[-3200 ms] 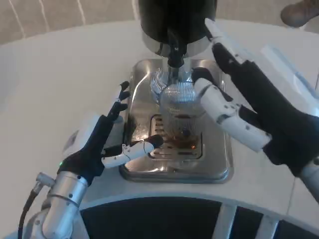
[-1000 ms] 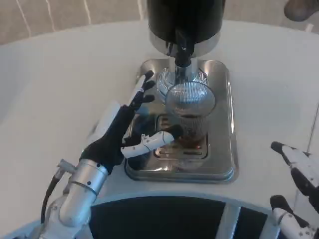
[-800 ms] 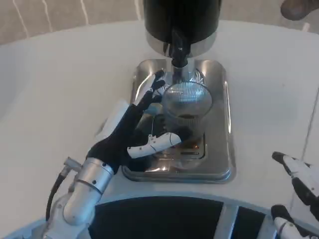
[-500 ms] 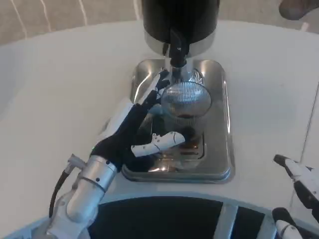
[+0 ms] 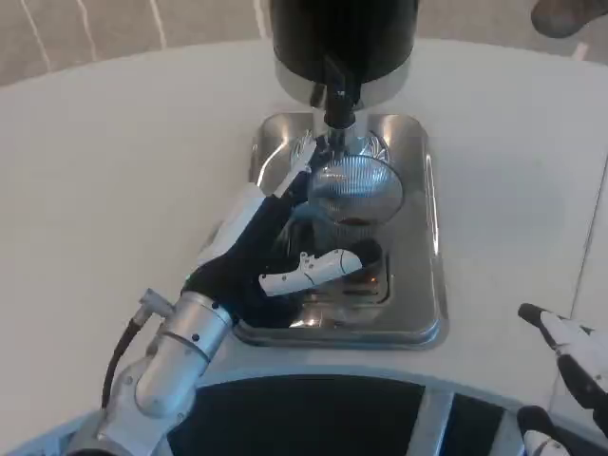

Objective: Grasp the cup under the faucet to collect the drink, then remove the cup.

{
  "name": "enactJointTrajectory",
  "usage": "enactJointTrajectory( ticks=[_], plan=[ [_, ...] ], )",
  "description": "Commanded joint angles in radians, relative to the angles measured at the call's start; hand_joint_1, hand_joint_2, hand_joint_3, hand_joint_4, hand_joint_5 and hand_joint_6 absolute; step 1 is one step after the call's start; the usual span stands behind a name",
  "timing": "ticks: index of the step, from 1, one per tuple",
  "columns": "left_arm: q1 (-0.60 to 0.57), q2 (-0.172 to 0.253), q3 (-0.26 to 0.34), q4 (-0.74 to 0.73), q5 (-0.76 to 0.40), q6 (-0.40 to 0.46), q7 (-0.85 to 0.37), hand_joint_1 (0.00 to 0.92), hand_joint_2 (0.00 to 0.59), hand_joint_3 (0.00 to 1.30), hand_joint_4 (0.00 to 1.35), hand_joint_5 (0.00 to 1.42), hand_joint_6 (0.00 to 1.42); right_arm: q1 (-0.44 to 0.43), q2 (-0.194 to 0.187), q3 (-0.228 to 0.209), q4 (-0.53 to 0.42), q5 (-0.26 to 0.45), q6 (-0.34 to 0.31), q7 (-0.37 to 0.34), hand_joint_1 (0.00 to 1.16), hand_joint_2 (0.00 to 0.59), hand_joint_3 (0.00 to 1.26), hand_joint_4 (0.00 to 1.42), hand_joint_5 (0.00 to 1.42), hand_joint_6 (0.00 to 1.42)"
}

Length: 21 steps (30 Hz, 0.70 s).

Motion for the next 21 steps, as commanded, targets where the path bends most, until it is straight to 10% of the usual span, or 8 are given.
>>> enactJointTrajectory(
  ticks=[1,11,21],
  plan=[
    [-0.010,-0.007,-0.015,0.025,0.014,0.007,0.006,0.346,0.056,0.00,0.00,0.23,0.34,0.010,0.026,-0.018,-0.015,0.022,-0.023,-0.014,0.14,0.560,0.00,0.00,0.00,0.00],
    [-0.009,-0.007,-0.020,0.029,0.011,0.001,0.010,0.337,0.059,0.00,0.00,0.25,0.35,-0.054,-0.045,-0.024,-0.015,0.003,0.061,0.016,0.09,0.552,0.00,0.00,0.00,0.00],
    [-0.034,-0.017,-0.044,0.061,0.029,0.014,0.033,0.334,0.060,0.00,0.00,0.26,0.35,-0.020,-0.020,0.004,-0.015,0.003,0.043,0.011,0.05,0.557,0.00,0.00,0.00,0.00]
  ],
)
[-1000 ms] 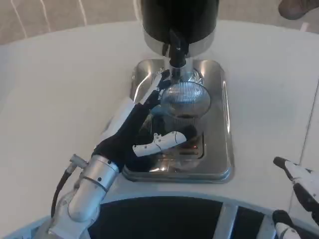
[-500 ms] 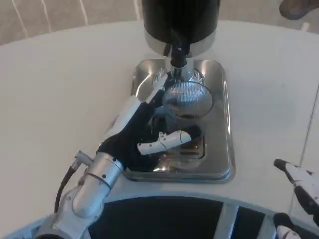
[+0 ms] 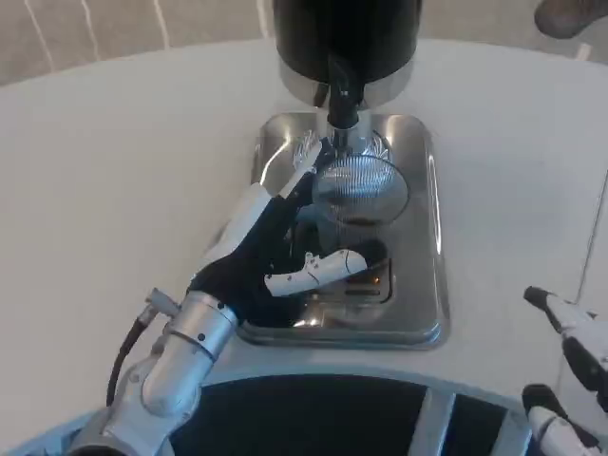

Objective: Grasp the cup under the faucet to collect the drink, then remove the cup.

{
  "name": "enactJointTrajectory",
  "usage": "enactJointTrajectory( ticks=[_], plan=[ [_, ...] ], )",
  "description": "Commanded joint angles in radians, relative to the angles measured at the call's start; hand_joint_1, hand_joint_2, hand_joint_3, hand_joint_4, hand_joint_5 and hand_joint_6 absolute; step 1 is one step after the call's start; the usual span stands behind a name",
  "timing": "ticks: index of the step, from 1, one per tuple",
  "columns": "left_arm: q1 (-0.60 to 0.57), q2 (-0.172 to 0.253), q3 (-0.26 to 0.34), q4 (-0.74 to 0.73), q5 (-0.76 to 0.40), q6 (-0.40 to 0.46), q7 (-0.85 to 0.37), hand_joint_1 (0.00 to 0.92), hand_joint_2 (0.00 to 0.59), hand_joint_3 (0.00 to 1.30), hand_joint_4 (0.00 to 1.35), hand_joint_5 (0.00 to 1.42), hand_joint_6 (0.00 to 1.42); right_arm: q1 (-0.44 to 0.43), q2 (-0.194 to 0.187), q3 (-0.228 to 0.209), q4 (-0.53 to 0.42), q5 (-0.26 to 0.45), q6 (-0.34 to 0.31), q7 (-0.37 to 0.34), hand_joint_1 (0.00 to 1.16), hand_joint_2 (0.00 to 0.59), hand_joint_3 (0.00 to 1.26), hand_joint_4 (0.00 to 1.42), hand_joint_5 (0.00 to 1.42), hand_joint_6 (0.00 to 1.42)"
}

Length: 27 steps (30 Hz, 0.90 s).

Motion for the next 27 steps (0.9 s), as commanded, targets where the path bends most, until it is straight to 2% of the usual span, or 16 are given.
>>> enactJointTrajectory(
  ticks=[1,7,17,27],
  plan=[
    [-0.023,-0.015,-0.019,0.041,0.027,0.014,0.010,0.335,0.060,0.00,0.00,0.26,0.35,0.029,0.004,-0.008,-0.015,0.010,-0.014,0.006,0.05,0.556,0.00,0.00,0.00,0.00],
    [-0.041,-0.024,-0.018,0.071,0.036,0.015,0.021,0.339,0.063,0.00,0.00,0.28,0.42,0.033,-0.006,-0.024,-0.015,0.027,-0.008,0.007,0.00,0.546,0.00,0.00,0.00,0.00],
    [-0.069,-0.023,-0.017,0.111,0.040,0.022,0.029,0.339,0.063,0.00,0.03,0.34,0.47,0.030,0.005,-0.005,-0.015,0.012,-0.009,0.015,0.00,0.552,0.01,0.00,0.00,0.00],
    [-0.081,-0.019,-0.027,0.130,0.052,0.026,0.044,0.339,0.063,0.12,0.15,0.41,0.54,0.027,0.056,0.006,-0.015,-0.023,-0.061,0.012,0.00,0.584,0.04,0.00,0.00,0.00]
  ],
)
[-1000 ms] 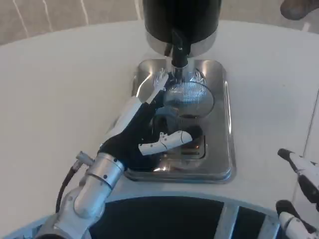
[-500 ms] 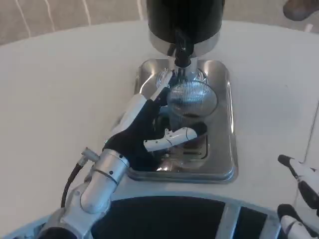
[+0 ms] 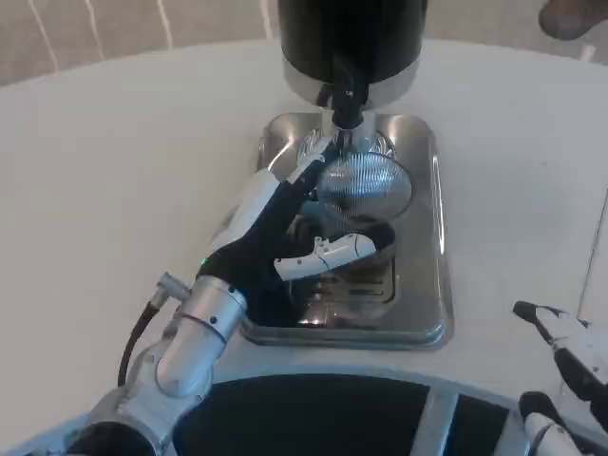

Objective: Grasp the cup under the faucet to collect the drink, then remove the cup.

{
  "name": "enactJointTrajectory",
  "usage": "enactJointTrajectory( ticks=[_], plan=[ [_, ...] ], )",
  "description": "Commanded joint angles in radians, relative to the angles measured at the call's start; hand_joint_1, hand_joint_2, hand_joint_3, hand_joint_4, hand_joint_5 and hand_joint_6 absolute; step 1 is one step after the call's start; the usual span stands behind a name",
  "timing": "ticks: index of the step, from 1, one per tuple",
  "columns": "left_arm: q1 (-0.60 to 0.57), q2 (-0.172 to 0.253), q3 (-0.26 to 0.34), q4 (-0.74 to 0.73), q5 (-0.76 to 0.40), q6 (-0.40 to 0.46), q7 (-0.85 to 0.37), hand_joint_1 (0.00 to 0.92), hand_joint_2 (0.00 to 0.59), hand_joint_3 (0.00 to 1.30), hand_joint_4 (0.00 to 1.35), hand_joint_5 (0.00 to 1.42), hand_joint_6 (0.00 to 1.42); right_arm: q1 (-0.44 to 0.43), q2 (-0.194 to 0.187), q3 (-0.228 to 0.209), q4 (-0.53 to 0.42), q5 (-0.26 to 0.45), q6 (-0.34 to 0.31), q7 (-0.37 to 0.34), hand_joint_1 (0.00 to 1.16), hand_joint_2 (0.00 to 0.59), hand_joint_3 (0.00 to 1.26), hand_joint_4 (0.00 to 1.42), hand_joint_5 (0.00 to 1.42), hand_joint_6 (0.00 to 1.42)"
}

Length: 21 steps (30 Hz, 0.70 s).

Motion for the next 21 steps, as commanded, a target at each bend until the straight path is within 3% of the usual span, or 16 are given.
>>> enactJointTrajectory(
  ticks=[1,8,21],
  plan=[
    [0.003,0.003,-0.024,0.028,0.027,0.026,0.001,0.339,0.063,0.15,0.18,0.44,0.58,0.006,0.043,-0.003,-0.015,-0.010,-0.029,0.010,0.00,0.585,0.04,0.00,0.00,0.00],
    [-0.003,0.009,-0.052,0.038,0.044,0.032,0.029,0.339,0.069,0.26,0.23,0.50,0.67,0.000,0.049,-0.020,-0.015,-0.004,-0.026,0.008,0.00,0.586,0.05,0.00,0.00,0.00],
    [-0.013,0.024,-0.114,0.046,0.118,0.052,0.139,0.362,0.074,0.24,0.25,0.53,0.75,-0.036,0.050,-0.003,-0.015,-0.043,0.015,0.016,0.00,0.586,0.06,0.00,0.00,0.00]
  ],
)
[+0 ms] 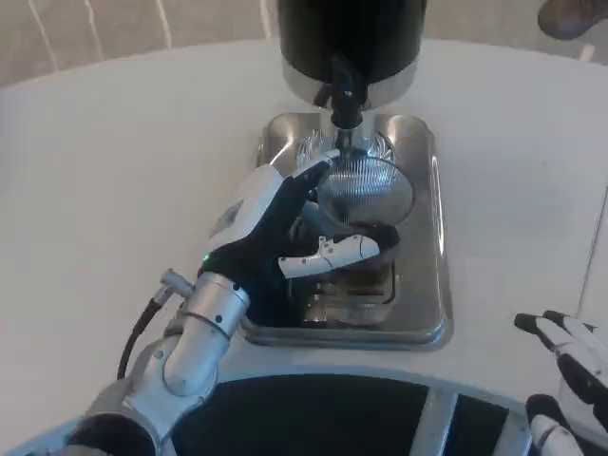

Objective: Grasp the cup under the faucet to collect the drink, then remove the cup.

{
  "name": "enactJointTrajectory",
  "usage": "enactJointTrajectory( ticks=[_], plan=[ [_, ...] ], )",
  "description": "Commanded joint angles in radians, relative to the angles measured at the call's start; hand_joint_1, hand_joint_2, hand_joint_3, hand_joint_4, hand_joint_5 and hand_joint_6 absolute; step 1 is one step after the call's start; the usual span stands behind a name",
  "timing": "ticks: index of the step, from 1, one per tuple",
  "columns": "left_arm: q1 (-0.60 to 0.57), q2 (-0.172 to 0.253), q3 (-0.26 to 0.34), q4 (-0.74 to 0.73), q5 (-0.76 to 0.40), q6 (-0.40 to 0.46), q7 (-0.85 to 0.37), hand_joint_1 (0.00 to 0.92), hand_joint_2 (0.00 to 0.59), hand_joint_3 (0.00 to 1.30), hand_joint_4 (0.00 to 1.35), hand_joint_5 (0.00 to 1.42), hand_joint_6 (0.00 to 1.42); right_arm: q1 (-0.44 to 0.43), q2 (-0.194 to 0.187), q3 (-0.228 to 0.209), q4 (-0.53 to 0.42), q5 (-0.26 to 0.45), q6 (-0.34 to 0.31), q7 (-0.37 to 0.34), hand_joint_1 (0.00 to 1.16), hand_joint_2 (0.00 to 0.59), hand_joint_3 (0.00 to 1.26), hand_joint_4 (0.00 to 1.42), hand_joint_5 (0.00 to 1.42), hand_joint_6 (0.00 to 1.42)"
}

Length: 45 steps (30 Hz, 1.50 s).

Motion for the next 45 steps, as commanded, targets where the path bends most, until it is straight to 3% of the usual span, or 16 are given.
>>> enactJointTrajectory(
  ticks=[1,7,17,23,29,35,45],
  plan=[
    [0.011,0.007,-0.037,0.026,0.048,0.042,0.018,0.370,0.074,0.24,0.25,0.55,0.79,-0.025,0.049,0.001,-0.015,-0.012,0.017,0.013,0.00,0.586,0.06,0.00,0.00,0.00],
    [0.007,0.001,-0.052,0.034,0.043,0.064,0.047,0.423,0.083,0.30,0.32,0.66,1.00,-0.026,0.053,0.011,-0.015,-0.027,0.030,0.013,0.00,0.586,0.06,0.00,0.00,0.00],
    [0.014,-0.008,-0.037,0.041,0.028,0.071,0.094,0.454,0.078,0.56,0.56,0.90,1.27,-0.034,0.050,0.018,-0.015,-0.035,0.049,0.009,0.00,0.586,0.07,0.00,0.00,0.00],
    [0.021,-0.011,-0.033,0.036,0.029,0.063,0.157,0.544,0.078,0.69,0.71,1.05,1.41,-0.043,0.052,0.019,-0.015,-0.043,0.059,0.008,0.00,0.586,0.08,0.00,0.00,0.00],
    [0.026,-0.005,-0.025,0.033,0.023,0.051,0.188,0.602,0.068,0.75,0.77,1.13,1.42,-0.047,0.055,0.039,-0.015,-0.066,0.075,0.007,0.00,0.586,0.08,0.00,0.00,0.00],
    [0.039,-0.002,-0.011,0.030,0.010,0.030,0.196,0.653,0.004,0.82,0.84,1.20,1.42,-0.059,0.062,0.069,-0.015,-0.100,0.091,0.010,0.00,0.586,0.09,0.00,0.00,0.00],
    [0.062,0.011,0.045,0.001,-0.019,-0.037,0.195,0.658,0.004,0.91,0.97,1.29,1.42,-0.084,0.051,0.095,-0.015,-0.128,0.131,0.016,0.01,0.582,0.09,0.00,0.00,0.00]
  ],
)
